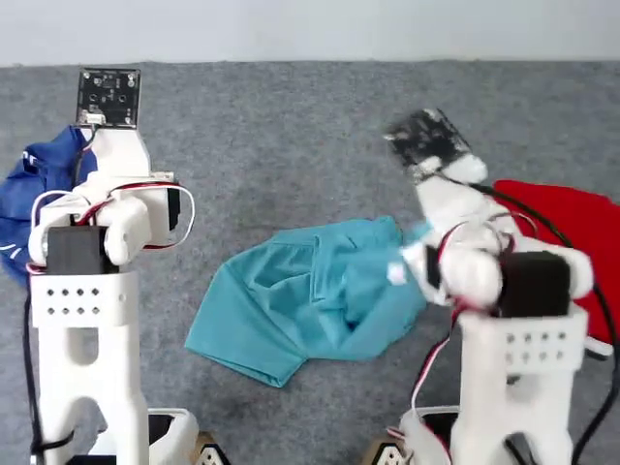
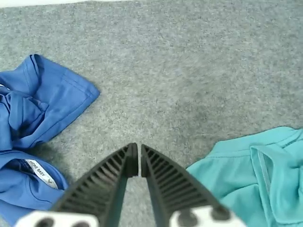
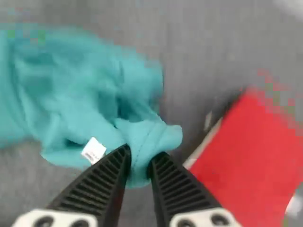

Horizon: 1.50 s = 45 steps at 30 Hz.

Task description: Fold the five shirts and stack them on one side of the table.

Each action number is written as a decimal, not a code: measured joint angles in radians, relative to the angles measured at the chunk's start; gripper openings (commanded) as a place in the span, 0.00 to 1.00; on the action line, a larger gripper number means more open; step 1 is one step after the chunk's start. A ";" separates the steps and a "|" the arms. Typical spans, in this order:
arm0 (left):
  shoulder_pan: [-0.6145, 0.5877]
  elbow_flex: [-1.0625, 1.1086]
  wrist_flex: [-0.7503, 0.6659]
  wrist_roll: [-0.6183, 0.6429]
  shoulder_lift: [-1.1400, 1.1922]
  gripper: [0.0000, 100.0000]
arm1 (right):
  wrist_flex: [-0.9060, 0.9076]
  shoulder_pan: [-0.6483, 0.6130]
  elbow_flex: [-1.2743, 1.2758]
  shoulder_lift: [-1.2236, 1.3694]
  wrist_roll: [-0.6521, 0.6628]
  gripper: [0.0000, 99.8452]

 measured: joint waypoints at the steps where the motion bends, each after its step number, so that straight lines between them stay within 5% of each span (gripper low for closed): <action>1: 0.002 0.000 -0.002 0.000 0.003 0.02 | 0.000 0.038 0.066 -0.002 0.000 0.01; 8: 0.048 0.000 -0.023 0.003 0.110 0.03 | 0.000 0.256 0.253 -0.002 0.006 0.01; 15: 0.295 -0.155 -0.028 0.003 0.503 0.11 | 0.000 0.391 0.261 -0.002 0.031 0.01; 21: 0.437 -0.454 0.012 0.003 0.876 0.11 | 0.000 0.440 0.261 -0.002 0.034 0.01; 33: 0.543 -1.132 0.391 0.003 1.392 0.11 | -0.044 0.457 0.368 -0.002 0.034 0.01; 45: 0.523 -1.172 0.411 0.003 1.438 0.11 | -0.051 0.457 0.368 -0.002 0.037 0.01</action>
